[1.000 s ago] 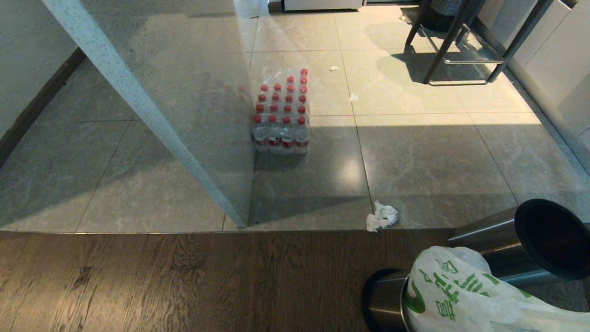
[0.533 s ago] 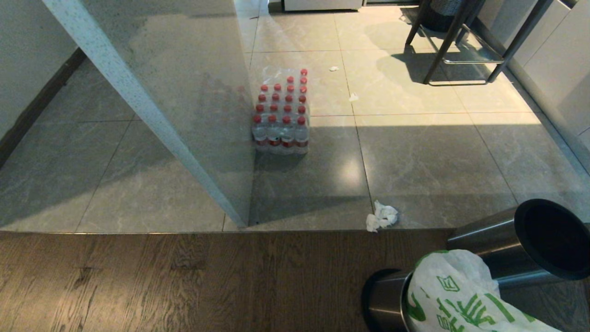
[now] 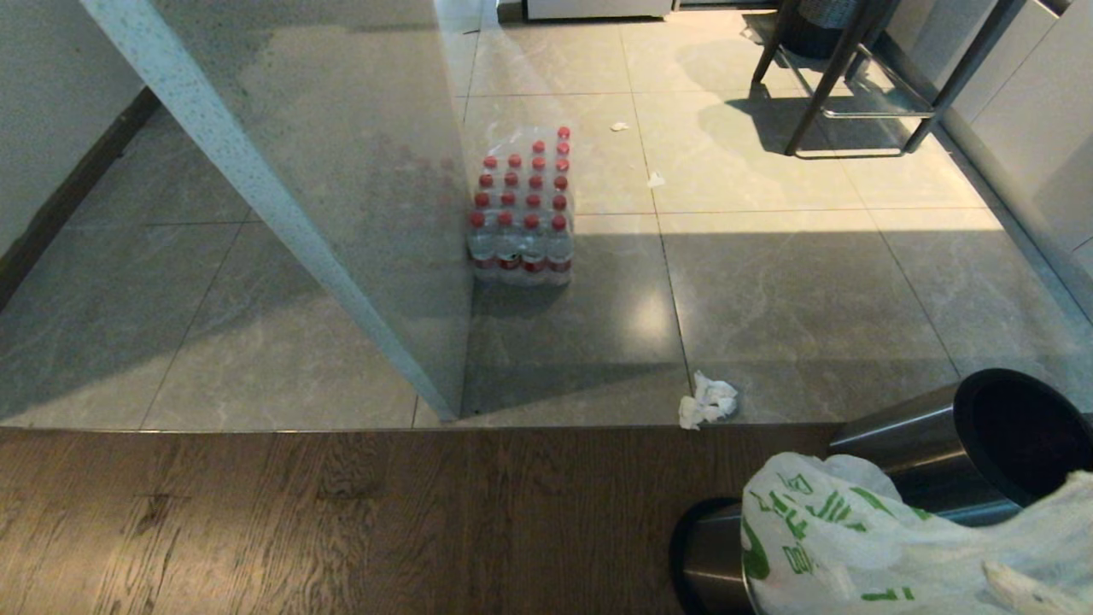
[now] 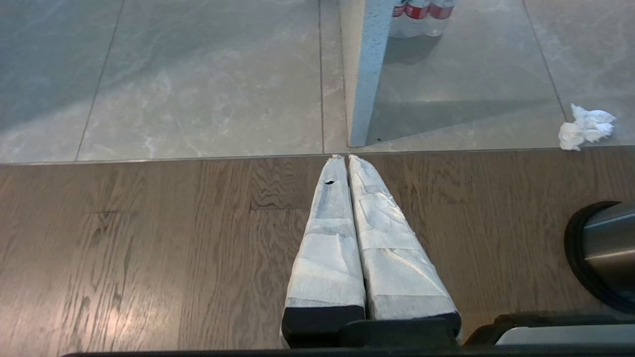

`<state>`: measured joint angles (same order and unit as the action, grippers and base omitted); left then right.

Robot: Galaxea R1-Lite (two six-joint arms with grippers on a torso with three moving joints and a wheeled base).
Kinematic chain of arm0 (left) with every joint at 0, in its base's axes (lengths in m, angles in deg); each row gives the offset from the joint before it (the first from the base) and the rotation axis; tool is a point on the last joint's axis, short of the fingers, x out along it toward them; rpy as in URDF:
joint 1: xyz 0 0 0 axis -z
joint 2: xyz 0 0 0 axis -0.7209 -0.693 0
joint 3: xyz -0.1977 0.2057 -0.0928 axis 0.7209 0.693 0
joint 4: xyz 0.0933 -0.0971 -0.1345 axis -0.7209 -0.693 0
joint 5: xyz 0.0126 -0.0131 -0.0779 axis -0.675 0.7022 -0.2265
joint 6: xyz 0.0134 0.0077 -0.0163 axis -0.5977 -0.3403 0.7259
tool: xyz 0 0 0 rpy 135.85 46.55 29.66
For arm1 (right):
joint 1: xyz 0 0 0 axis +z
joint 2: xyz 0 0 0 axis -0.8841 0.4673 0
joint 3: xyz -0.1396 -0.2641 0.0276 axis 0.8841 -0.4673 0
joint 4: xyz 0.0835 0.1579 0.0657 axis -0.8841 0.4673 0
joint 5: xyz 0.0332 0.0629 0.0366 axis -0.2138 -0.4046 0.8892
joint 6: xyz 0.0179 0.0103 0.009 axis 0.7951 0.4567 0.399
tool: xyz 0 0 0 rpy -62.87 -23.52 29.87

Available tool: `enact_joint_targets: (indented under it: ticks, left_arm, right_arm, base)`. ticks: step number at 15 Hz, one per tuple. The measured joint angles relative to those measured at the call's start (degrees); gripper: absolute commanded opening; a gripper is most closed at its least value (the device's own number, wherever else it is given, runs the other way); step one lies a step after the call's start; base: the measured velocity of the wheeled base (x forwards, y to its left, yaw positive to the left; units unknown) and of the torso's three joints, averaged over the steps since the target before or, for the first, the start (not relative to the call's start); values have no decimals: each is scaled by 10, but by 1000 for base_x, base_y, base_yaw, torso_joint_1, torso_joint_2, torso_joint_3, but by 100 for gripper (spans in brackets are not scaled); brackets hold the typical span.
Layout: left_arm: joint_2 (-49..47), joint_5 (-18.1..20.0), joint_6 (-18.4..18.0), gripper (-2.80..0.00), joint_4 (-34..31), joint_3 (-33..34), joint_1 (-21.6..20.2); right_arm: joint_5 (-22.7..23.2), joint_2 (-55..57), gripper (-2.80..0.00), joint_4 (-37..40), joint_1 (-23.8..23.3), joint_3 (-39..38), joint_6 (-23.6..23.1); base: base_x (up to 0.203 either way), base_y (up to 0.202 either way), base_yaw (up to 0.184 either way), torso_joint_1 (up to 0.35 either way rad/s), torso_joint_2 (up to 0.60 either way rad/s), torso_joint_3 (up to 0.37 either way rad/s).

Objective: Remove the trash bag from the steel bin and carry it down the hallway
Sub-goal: Pick up the trash bag

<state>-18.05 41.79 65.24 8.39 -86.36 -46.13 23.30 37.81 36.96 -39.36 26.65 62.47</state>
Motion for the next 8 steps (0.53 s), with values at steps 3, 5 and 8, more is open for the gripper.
enact_joint_targets:
  ticks: [3, 5, 8]
  left_arm:
    - [0, 0, 0, -280, 0, 0, 0]
    - [0, 0, 0, -280, 0, 0, 0]
    - [0, 0, 0, -280, 0, 0, 0]
  right_arm:
    - [-4, 126, 0, -123, -5, 61, 12]
    - [-24, 195, 0, -179, -14, 110, 18]
    - [-47, 203, 0, -121, -28, 99, 19]
  base:
    - [0, 0, 0, 0, 0, 0]
    - [0, 0, 0, 0, 0, 0]
    - [0, 0, 0, 0, 0, 0]
